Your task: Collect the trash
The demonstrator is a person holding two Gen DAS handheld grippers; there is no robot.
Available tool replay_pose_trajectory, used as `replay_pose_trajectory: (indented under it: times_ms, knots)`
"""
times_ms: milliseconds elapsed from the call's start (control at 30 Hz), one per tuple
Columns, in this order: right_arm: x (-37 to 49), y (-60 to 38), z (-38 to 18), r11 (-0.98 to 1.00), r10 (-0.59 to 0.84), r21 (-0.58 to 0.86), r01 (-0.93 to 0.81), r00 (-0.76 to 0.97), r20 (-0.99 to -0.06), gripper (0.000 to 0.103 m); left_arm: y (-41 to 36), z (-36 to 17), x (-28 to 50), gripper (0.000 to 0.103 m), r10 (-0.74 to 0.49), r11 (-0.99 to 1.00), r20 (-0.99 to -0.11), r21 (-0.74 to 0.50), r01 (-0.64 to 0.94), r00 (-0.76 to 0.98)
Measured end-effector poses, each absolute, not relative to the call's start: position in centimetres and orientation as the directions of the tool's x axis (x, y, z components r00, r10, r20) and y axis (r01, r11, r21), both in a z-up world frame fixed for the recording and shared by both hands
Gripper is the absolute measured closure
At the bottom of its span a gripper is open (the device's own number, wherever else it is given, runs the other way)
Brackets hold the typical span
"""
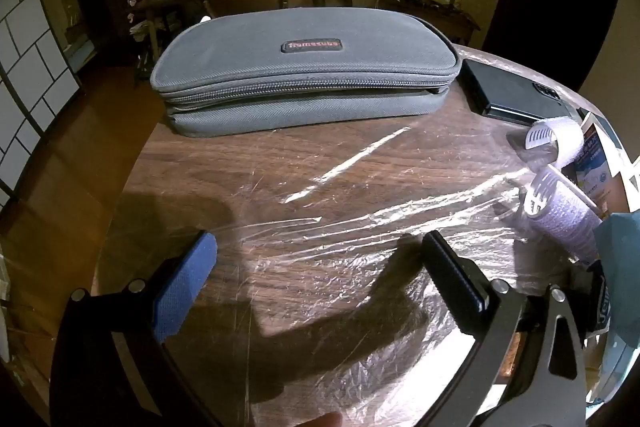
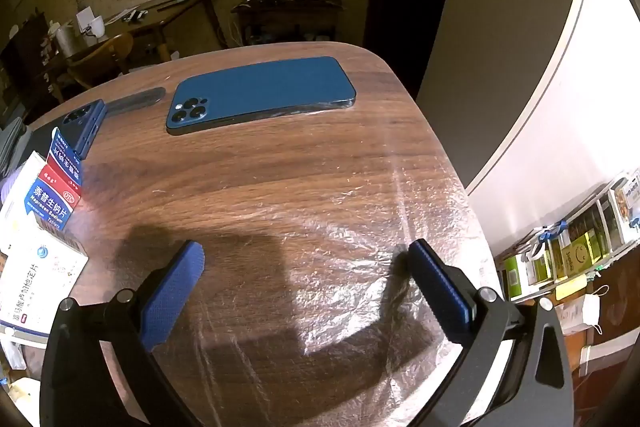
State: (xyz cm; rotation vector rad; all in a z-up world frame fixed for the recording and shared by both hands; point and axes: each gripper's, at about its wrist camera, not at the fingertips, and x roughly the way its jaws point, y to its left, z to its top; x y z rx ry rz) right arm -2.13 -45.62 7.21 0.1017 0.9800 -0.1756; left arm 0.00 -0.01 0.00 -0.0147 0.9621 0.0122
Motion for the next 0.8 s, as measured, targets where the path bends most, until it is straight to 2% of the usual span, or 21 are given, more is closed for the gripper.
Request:
replay_pose_trajectory:
  times_ms: [800]
  knots:
    - [-2.14, -45.72, 7.23, 0.981, -0.108, -0.001, 0.193, 0.540, -0.835, 0.004, -0.08, 0.04, 0.01, 0.001, 0.002, 1.000, -0.821, -0.009, -0.016, 0.571]
